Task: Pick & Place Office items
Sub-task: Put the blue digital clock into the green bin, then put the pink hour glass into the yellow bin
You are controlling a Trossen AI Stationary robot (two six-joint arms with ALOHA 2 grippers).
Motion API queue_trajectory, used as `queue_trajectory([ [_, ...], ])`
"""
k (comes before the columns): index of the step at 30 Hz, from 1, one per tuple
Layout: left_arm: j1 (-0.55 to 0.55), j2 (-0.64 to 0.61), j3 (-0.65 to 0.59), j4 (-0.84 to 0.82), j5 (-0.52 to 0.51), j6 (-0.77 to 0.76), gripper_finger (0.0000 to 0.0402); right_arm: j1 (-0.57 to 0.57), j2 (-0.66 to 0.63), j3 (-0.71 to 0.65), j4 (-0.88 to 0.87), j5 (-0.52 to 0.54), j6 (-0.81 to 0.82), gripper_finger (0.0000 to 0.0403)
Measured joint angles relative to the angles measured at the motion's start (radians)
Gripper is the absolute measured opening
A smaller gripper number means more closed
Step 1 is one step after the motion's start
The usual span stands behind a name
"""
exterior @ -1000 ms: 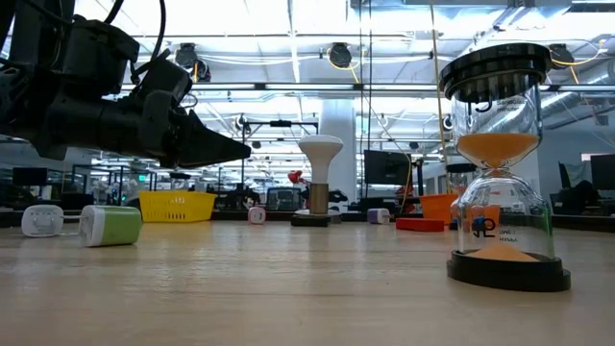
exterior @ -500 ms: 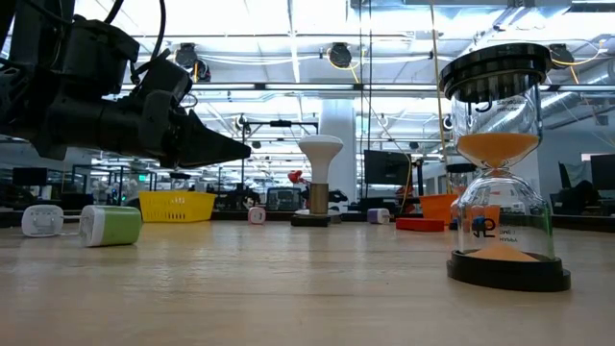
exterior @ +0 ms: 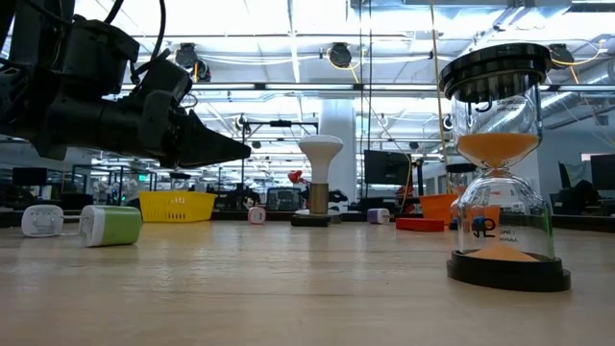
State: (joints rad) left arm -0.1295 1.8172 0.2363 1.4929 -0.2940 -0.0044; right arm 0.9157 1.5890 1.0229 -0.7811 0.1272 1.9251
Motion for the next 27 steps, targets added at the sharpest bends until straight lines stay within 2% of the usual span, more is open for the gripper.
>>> queue_trajectory([
  [16, 0.0, 0.0, 0.0, 0.0, 0.0, 0.0, 0.0056, -0.001, 0.0, 0.0, -0.001, 0.002, -0.019, 0.0177],
  [27, 0.0, 0.0, 0.0, 0.0, 0.0, 0.0, 0.0056, -0.035, 0.0, 0.0, 0.012, -0.002, -0.085, 0.0223],
])
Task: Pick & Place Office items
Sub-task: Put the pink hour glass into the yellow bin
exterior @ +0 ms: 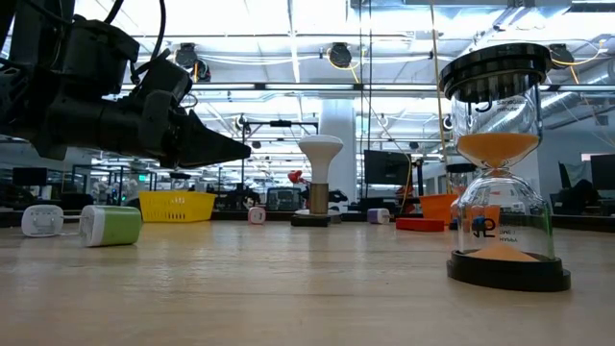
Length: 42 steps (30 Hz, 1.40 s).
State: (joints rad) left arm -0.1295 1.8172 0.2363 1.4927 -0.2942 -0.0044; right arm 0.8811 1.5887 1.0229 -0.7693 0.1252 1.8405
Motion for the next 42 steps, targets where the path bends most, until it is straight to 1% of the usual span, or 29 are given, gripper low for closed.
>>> queue_trajectory([
  [3, 0.0, 0.0, 0.0, 0.0, 0.0, 0.0, 0.0056, -0.011, -0.013, 0.0, 0.01, -0.05, -0.04, 0.0223],
  [6, 0.0, 0.0, 0.0, 0.0, 0.0, 0.0, 0.0056, -0.009, -0.034, 0.0, 0.006, -0.079, -0.067, 0.0201],
  [9, 0.0, 0.0, 0.0, 0.0, 0.0, 0.0, 0.0056, -0.002, -0.047, 0.0, -0.009, -0.1, -0.079, 0.0162],
  [16, 0.0, 0.0, 0.0, 0.0, 0.0, 0.0, 0.0056, -0.002, -0.053, 0.0, -0.013, -0.11, -0.194, 0.0046],
  [19, 0.0, 0.0, 0.0, 0.0, 0.0, 0.0, 0.0056, -0.001, -0.079, 0.0, -0.037, -0.119, -0.253, 0.001],
  [22, 0.0, 0.0, 0.0, 0.0, 0.0, 0.0, 0.0056, 0.005, -0.125, 0.0, -0.097, -0.042, -0.286, 0.0005],
  [24, 0.0, 0.0, 0.0, 0.0, 0.0, 0.0, 0.0056, 0.005, -0.16, 0.0, -0.139, 0.055, -0.323, 0.0007],
  [26, 0.0, 0.0, 0.0, 0.0, 0.0, 0.0, 0.0056, 0.005, -0.189, 0.0, -0.169, 0.176, -0.387, 0.0006],
  [30, 0.0, 0.0, 0.0, 0.0, 0.0, 0.0, 0.0056, -0.002, -0.235, 0.0, -0.161, 0.441, -0.599, 0.0001],
  [32, 0.0, 0.0, 0.0, 0.003, 0.0, 0.0, 0.0056, -0.016, -0.246, -0.002, -0.127, 0.541, -0.714, 0.0001],
  [34, 0.0, 0.0, 0.01, 0.018, 0.0, 0.001, 0.0056, -0.038, -0.257, -0.022, -0.047, 0.616, -0.84, 0.0001],
  [36, 0.001, 0.0, 0.024, 0.043, 0.0, 0.0, 0.0056, -0.07, -0.265, -0.068, 0.085, 0.658, -0.979, 0.0001],
  [38, 0.001, 0.0, 0.035, 0.04, 0.0, 0.0, 0.0056, -0.111, -0.272, -0.131, 0.254, 0.653, -1.116, 0.0001],
  [42, 0.001, 0.0, 0.05, 0.036, 0.0, -0.002, 0.0056, -0.204, -0.273, -0.262, 0.629, 0.568, -1.385, 0.0001],
])
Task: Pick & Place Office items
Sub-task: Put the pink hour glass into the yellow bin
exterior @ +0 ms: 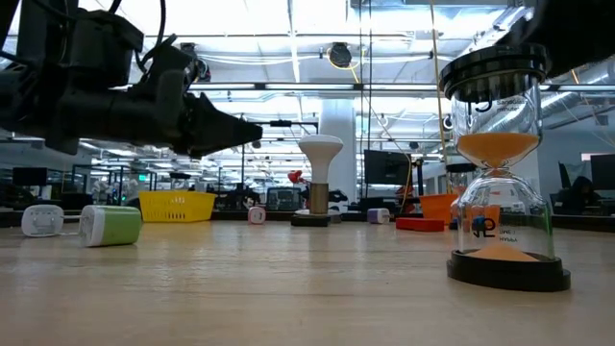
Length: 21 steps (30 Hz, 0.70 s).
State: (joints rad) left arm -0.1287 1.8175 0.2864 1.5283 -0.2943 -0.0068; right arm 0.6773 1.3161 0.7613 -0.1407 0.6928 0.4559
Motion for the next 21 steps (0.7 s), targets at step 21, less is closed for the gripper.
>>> queue_trajectory([
  [21, -0.017, -0.374, 0.065, -0.441, -0.004, -0.002, 0.0006, -0.373, -0.082, -0.133, 0.616, -0.197, -0.608, 0.0002],
])
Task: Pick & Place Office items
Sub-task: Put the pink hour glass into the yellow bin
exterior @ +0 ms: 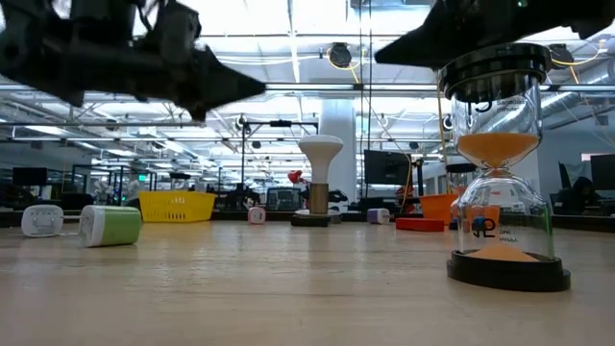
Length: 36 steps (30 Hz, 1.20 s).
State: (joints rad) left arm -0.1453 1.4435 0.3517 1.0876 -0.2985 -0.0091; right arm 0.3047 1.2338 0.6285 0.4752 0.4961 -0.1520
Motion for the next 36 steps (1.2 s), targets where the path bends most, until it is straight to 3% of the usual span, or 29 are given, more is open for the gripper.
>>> queue_trajectory([
  [5, -0.041, -0.275, 0.065, -0.507, -0.002, -0.026, 0.0004, -0.046, -0.021, 0.0, 0.092, 0.001, -0.161, 0.0003],
  [9, -0.095, -0.406, 0.189, -0.959, -0.068, -0.16, 0.0009, -0.087, -0.029, 0.0, 0.155, 0.001, -0.2, 0.0003],
  [14, -0.197, -0.412, 0.435, -1.572, -0.076, -0.378, 0.0003, -0.124, -0.028, 0.0, 0.159, 0.0, -0.182, 0.0004],
  [20, -0.318, -0.305, 0.684, -2.029, -0.052, -0.665, 0.0004, -0.135, -0.028, 0.0, 0.142, 0.0, -0.147, 0.0004],
  [26, -0.404, -0.193, 0.831, -2.305, 0.099, -0.998, 0.0022, -0.135, -0.028, 0.0, 0.118, 0.0, -0.144, 0.0004],
  [36, -0.545, -0.083, 0.879, -2.38, 0.273, -1.365, 0.0156, -0.135, -0.028, 0.0, 0.117, -0.001, -0.144, 0.0004],
])
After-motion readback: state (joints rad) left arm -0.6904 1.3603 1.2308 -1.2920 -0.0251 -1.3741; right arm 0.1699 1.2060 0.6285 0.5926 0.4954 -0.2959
